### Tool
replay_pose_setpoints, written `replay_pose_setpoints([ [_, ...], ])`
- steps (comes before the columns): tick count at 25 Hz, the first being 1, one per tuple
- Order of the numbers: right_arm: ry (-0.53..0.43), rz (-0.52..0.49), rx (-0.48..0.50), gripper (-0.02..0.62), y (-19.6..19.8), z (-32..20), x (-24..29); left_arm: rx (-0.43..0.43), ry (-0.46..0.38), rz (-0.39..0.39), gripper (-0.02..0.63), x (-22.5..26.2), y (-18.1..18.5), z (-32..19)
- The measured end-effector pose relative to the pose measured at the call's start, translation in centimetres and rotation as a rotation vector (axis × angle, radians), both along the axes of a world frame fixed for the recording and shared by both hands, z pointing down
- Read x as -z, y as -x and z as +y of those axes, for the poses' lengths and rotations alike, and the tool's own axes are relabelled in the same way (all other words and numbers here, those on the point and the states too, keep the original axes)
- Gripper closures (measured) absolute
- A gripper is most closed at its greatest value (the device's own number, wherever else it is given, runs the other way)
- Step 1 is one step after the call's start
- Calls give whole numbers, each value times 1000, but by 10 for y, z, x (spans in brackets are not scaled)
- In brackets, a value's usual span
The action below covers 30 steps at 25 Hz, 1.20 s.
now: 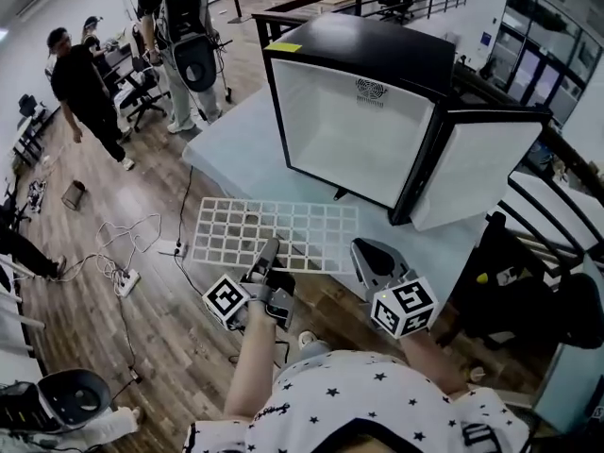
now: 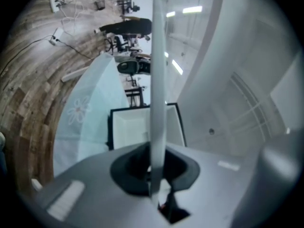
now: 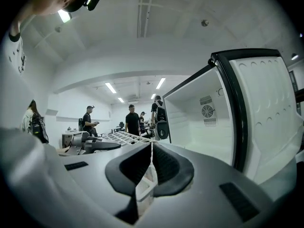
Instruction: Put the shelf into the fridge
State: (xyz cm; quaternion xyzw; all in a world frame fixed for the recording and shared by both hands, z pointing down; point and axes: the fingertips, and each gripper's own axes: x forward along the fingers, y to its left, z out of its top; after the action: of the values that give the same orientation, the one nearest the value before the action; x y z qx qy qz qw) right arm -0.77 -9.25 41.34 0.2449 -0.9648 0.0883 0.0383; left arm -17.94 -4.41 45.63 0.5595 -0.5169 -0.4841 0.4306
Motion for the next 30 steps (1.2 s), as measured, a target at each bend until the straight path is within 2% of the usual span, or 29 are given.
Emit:
replay_pose_setpoints([
  [9, 4, 21, -137, 572, 11, -13, -8, -148, -17, 36, 575, 2, 18, -45],
  [17, 14, 27, -216, 569, 10, -16, -16, -263, -9, 47, 575, -5, 26, -84],
  [18, 17, 28, -221, 552, 10, -16, -17, -275, -14, 53, 575, -4, 26, -89],
  [20, 28, 40, -232, 448, 9, -16, -22, -300, -19, 58, 575, -3, 26, -99],
  [23, 43, 79, -236, 404, 9, -21, -30, -327, -16, 65, 575, -1, 23, -116],
  [30, 31, 142, -236, 380, 22, -24, -39, -380, -23, 100, 575, -2, 18, -131],
])
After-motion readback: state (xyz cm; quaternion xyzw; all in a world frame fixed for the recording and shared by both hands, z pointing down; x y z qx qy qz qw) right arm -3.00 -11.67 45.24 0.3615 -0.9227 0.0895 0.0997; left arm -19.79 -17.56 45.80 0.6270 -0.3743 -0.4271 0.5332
